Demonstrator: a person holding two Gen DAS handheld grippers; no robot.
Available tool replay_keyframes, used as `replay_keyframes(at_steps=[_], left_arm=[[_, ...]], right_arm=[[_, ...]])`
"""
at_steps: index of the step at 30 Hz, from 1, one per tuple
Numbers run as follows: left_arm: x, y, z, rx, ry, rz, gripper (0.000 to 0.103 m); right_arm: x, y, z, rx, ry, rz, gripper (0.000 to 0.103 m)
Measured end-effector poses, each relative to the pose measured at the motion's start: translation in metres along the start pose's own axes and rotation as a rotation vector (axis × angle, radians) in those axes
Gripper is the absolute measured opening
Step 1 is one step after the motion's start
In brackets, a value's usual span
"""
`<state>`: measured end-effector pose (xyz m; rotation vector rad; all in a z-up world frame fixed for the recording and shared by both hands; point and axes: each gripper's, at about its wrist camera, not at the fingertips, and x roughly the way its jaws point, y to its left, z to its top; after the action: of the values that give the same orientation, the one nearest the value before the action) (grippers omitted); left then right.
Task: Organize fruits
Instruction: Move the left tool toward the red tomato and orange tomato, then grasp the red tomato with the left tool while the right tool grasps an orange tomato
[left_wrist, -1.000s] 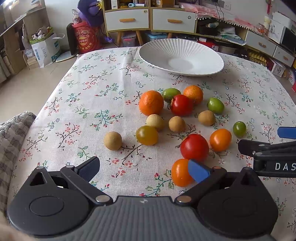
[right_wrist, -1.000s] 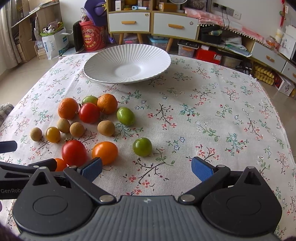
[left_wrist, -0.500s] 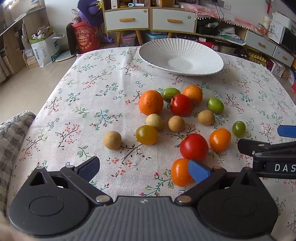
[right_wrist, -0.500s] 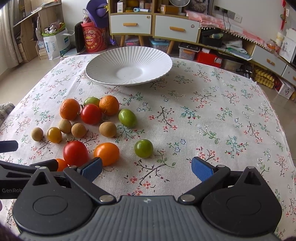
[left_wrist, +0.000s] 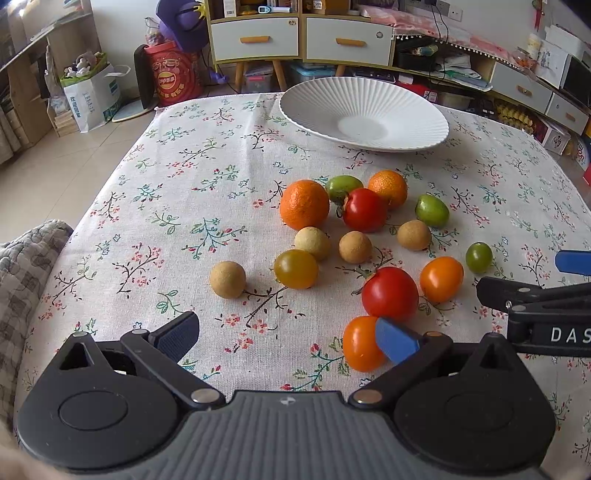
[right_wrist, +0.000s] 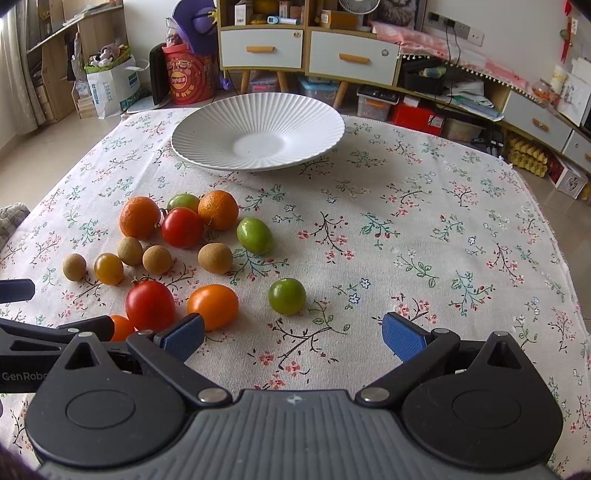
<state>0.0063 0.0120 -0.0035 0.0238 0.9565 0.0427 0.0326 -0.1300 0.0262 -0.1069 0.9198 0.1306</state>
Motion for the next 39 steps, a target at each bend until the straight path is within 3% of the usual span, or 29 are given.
replay_keyframes(at_steps=[20, 29, 32, 37, 39], left_arm=[[-0.001, 0.003, -0.001, 0.009, -0.012, 0.011, 0.098], [0.004, 0.01, 0.001, 0.036, -0.058, 0.006, 0.098], [0.006, 0.014, 0.002, 0.066, -0.076, -0.009, 0.098], [0.011, 0.023, 0.002, 0.042, -0.06, -0.072, 0.098], [0.01, 0.023, 0.003, 0.042, -0.055, -0.102, 0.097]], right_arm=[[0.0, 0.0, 0.0, -0.002, 0.003, 0.005, 0.102], [0.004, -0.006, -0.004, -0.02, -0.046, 0.02, 0.102], [0.003, -0.007, -0.007, -0.053, -0.079, 0.046, 0.102], [0.009, -0.009, -0.008, -0.06, -0.048, 0.148, 0.102], [0.012, -0.01, -0.007, -0.053, -0.029, 0.191, 0.096]])
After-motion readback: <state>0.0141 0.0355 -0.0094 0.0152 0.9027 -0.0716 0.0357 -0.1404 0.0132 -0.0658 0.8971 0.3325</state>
